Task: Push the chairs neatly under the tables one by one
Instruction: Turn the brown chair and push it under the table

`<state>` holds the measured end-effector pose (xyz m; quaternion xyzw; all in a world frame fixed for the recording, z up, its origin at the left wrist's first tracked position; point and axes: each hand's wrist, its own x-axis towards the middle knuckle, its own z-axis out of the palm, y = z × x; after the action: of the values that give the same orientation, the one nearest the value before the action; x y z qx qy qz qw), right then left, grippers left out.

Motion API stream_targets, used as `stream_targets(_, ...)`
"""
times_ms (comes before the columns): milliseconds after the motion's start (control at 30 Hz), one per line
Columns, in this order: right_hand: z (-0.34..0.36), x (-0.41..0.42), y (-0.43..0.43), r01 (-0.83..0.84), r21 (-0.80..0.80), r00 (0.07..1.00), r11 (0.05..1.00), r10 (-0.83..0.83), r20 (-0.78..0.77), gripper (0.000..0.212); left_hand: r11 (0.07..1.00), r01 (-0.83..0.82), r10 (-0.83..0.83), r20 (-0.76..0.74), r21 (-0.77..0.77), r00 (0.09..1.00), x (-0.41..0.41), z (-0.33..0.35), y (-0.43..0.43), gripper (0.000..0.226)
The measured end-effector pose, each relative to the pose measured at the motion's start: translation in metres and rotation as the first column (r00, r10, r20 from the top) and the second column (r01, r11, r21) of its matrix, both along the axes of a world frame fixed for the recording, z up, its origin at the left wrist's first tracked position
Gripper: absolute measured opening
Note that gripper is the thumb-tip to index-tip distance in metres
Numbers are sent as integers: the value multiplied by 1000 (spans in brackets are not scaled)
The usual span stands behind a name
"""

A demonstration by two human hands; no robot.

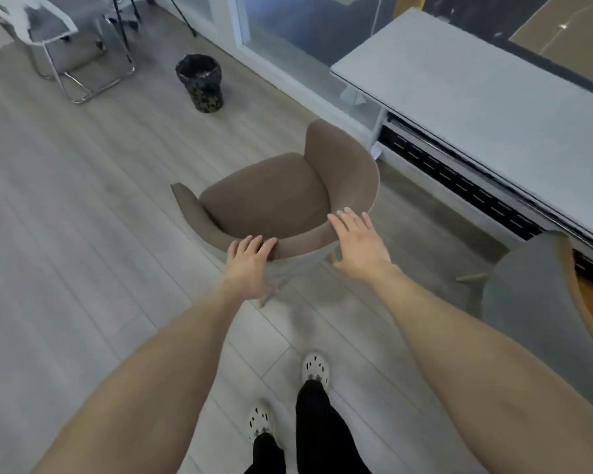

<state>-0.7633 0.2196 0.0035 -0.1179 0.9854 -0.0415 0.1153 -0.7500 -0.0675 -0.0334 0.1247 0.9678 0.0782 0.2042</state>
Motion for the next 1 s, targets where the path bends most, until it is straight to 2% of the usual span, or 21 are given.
stream_targets(100,-21,-35,19,-71,53,996,996,69,48,105,999,-45,45,22,21,999,-10,-20,20,126)
stream_targets(200,-36,-66,39,-173,83,983,981,168,70,92,992,-123,125,-61,36,990,-18,-35,33,104)
stream_targets(300,-40,-102,54,-265,114,958,958,248,145,93,985,-138,153,-161,105,975,-18,-46,33,82)
stream_targets(400,-47,-129,60,-293,144,947,945,267,177,92,983,-138,160,-197,118,967,-20,-50,30,77)
stream_targets(600,-56,-128,49,-227,122,967,966,209,146,86,983,-104,136,-215,153,967,-36,-52,14,74)
stream_targets(767,-49,-116,31,-133,153,979,979,105,174,86,991,-46,67,-178,122,982,-55,-52,-5,74)
stream_targets(1000,-46,-78,-15,33,205,980,978,-72,188,80,986,117,-98,-159,115,982,-78,-53,-55,77)
